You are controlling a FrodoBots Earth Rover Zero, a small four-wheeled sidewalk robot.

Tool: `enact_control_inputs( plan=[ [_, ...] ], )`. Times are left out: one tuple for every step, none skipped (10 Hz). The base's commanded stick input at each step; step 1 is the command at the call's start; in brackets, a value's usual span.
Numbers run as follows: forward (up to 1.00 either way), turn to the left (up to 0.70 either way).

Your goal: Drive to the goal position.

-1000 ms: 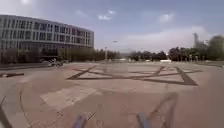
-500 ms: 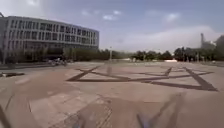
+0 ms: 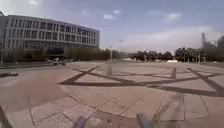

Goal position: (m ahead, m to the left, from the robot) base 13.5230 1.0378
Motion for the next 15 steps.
enact_control_inputs(
  plan=[
    [1.0,0.26],
    [1.0,0.27],
    [1.0,0.27],
    [1.0,0.03],
    [1.0,0.0],
    [1.0,0.0],
    [1.0,0.0],
    [1.0,0.0],
    [1.0,0.0],
    [1.0,0.0],
    [1.0,0.0],
    [1.0,0.0],
    [1.0,0.0],
    [1.0,0.0],
    [1.0,0.0]
  ],
)
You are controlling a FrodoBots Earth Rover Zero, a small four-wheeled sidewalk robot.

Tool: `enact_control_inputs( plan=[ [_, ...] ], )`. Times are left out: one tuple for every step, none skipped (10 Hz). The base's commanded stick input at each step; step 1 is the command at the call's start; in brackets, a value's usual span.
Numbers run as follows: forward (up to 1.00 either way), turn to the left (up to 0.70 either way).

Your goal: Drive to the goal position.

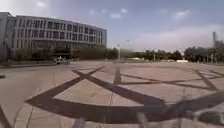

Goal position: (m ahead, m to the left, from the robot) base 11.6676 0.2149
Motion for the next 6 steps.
enact_control_inputs(
  plan=[
    [1.0,0.0],
    [1.0,0.0],
    [1.0,0.0],
    [1.0,0.0],
    [1.0,0.15],
    [1.0,0.27]
  ],
)
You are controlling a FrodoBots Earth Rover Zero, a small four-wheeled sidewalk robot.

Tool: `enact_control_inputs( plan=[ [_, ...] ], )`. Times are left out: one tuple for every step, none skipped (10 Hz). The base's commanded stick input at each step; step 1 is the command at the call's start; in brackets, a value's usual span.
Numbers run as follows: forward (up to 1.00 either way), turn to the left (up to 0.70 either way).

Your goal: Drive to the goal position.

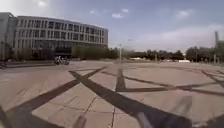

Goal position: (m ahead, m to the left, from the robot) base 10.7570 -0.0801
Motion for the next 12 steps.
enact_control_inputs(
  plan=[
    [1.0,0.27],
    [1.0,0.0],
    [1.0,0.0],
    [1.0,0.0],
    [1.0,0.0],
    [1.0,0.0],
    [1.0,0.0],
    [1.0,0.0],
    [1.0,0.0],
    [1.0,0.0],
    [1.0,0.0],
    [1.0,0.04]
  ],
)
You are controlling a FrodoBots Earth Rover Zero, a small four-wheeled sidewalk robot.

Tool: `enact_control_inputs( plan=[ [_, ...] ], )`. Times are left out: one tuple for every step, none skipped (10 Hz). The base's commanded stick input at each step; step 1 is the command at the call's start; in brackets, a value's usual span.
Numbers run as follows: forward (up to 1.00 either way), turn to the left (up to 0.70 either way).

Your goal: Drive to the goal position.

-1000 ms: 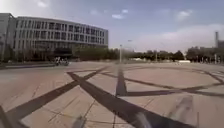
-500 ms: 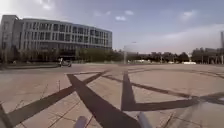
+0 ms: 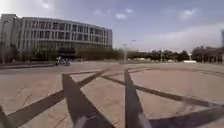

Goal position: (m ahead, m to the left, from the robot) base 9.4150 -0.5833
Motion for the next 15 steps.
enact_control_inputs(
  plan=[
    [1.0,0.27],
    [1.0,0.17],
    [1.0,0.0],
    [1.0,0.0],
    [1.0,0.0],
    [1.0,0.0],
    [1.0,0.0],
    [1.0,0.0],
    [1.0,0.05],
    [1.0,0.26],
    [1.0,0.24],
    [1.0,0.0],
    [1.0,0.0],
    [1.0,0.0],
    [1.0,0.0]
  ],
)
